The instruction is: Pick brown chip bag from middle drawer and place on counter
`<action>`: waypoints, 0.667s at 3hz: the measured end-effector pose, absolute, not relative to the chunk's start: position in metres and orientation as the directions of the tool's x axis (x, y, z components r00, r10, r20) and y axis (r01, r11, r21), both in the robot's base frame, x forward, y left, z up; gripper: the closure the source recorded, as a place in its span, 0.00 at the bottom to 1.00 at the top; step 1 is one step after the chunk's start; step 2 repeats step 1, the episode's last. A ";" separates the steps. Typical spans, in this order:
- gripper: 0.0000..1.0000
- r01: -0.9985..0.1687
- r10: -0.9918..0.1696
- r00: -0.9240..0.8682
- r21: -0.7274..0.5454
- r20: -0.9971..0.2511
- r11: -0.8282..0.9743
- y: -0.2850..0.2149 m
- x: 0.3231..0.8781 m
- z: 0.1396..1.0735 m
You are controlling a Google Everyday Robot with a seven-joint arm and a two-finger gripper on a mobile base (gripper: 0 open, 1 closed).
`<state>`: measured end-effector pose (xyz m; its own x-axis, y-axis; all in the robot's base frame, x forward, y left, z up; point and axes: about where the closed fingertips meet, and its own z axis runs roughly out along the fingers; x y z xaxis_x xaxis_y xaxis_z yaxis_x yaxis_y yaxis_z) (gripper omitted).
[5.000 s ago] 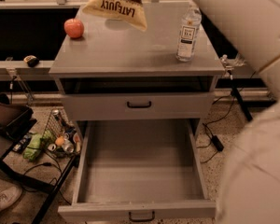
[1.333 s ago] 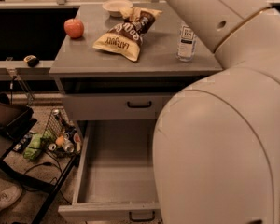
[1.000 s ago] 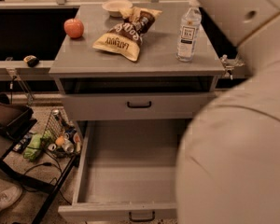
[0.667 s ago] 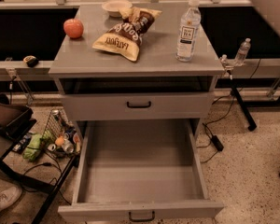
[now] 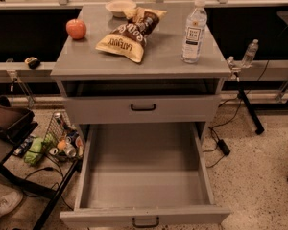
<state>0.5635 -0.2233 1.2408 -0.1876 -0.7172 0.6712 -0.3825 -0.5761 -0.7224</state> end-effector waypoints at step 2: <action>0.00 -0.407 -0.791 -0.229 -0.793 0.568 -0.452 -0.279 0.540 1.177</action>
Offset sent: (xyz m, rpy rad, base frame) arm 0.0000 0.0000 0.0000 0.0000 0.0000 0.0000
